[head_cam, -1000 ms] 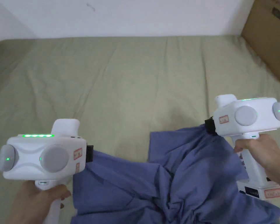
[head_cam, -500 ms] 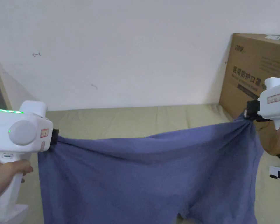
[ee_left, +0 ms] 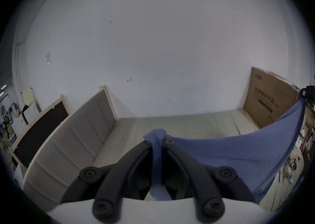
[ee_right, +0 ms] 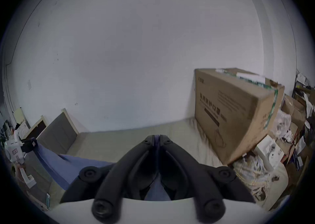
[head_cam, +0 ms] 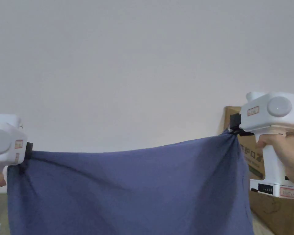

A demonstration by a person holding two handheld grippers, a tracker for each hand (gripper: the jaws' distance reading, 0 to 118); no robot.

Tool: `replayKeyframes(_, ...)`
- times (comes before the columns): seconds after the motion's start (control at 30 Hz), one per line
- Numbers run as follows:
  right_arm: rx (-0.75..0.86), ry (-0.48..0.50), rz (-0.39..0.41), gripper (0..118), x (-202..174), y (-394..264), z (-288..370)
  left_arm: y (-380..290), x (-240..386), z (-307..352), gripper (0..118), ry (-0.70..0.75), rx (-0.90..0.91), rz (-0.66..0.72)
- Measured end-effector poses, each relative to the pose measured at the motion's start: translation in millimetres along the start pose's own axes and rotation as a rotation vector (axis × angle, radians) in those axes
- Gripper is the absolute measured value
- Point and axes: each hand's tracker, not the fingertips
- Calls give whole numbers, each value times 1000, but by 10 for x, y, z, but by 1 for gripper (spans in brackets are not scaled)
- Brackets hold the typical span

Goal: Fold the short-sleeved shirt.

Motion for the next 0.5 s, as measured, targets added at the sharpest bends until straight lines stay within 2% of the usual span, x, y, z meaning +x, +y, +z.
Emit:
replayKeyframes(0.13, 56, 15, -72, 7, -127, 507, -224, 529, -85, -204, 7, 52, 98, 23)
replayKeyframes(0.3, 123, 15, -45, 7, -358, 997, -280, 1043, -237, -336, 7, 51, 158, 93)
replayKeyframes(0.37, 158, 14, -46, 7, -442, 1105, -242, 1123, -297, -331, 7, 71, 207, 114)
replayKeyframes(0.5, 178, 26, 8, 7, -588, 1169, -256, 1165, -444, -434, 7, 78, 225, 149)
